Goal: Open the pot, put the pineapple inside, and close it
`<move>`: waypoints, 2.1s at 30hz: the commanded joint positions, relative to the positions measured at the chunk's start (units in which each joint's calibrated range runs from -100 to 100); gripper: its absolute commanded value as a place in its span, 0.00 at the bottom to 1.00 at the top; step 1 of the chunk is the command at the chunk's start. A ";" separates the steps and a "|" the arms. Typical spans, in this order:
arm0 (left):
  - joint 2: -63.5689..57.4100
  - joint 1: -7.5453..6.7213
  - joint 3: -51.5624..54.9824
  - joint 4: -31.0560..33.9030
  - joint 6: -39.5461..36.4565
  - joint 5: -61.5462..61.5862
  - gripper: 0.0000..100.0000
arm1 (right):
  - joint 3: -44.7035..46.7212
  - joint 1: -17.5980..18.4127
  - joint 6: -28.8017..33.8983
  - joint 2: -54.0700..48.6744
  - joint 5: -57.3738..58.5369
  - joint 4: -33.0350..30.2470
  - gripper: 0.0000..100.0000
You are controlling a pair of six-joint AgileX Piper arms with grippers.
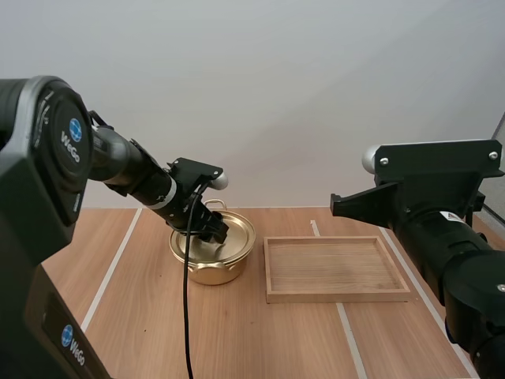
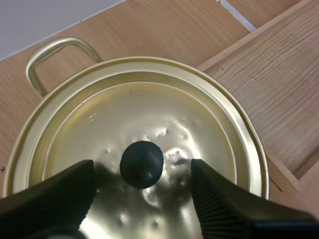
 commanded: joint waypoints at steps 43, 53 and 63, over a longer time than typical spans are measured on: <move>-52.71 -0.07 -6.01 -0.12 -17.51 -15.20 0.88 | 0.07 -0.20 0.13 -0.48 0.17 -0.19 0.00; -66.28 -0.07 0.08 15.23 -28.93 -15.20 0.13 | 0.07 -0.20 0.23 -0.48 0.17 0.26 0.00; -82.51 -0.07 5.22 16.45 -29.42 -15.00 0.00 | 0.07 -0.20 0.23 -0.48 0.17 7.44 0.00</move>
